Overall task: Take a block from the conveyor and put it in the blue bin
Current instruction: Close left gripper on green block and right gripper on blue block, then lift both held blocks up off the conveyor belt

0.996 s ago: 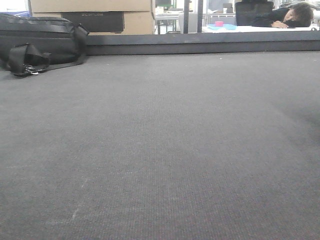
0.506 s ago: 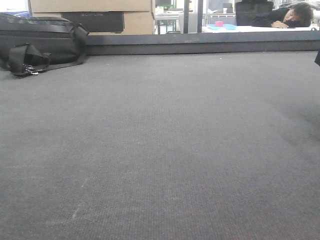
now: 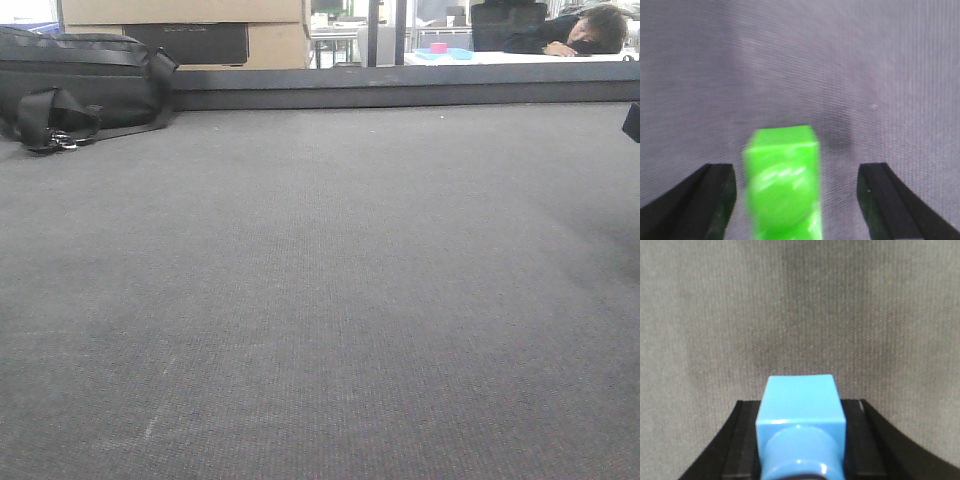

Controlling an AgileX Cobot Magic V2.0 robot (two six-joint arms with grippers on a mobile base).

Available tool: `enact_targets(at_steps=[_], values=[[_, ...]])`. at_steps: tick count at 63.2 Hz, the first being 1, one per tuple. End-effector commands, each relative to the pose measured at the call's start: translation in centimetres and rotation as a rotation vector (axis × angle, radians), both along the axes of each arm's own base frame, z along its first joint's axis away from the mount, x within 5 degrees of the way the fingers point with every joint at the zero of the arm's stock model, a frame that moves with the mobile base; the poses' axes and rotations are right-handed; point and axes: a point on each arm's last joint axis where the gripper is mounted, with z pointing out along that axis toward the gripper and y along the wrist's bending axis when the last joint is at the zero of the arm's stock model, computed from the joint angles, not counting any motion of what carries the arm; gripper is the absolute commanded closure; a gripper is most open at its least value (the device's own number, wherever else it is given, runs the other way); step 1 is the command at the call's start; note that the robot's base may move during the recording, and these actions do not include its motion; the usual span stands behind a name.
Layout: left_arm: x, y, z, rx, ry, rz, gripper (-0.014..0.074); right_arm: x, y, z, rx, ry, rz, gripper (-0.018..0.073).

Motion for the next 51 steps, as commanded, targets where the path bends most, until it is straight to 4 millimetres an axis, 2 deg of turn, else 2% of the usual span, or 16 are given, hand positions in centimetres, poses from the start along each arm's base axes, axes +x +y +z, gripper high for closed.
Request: enact_targets(at_steps=[1,20,37,42,50,51], values=[[0.30,0.12,-0.51,0.028,0.014,0.049,0.0220,0.19,-0.07,0.14,0.001,-0.011,-0.003,0.0721],[0.40,0.26,-0.71,0.033,0.014,0.063,0.0241,0.17,-0.07,0.14,0.001,-0.009,-0.003,0.0721],[0.27,0.22,-0.74,0.029,0.029,0.064,0.0348,0.24,-0.07,0.16,0.001,-0.018,-0.004,0.0721],[0.21,0.21,-0.75,0.028,0.035,0.064,0.0430,0.31,-0.08,0.17,0.001,-0.025,-0.005,0.0721],[0.28,0.22,-0.30,0.027,0.050,0.065,0.0705,0.11,-0.09,0.80,0.002,-0.046,-0.005,0.0721],[0.30,0.23,-0.20,0.027,0.052,0.065,0.0706,0.07,-0.09,0.94,0.002,-0.053,-0.006,0.0721]])
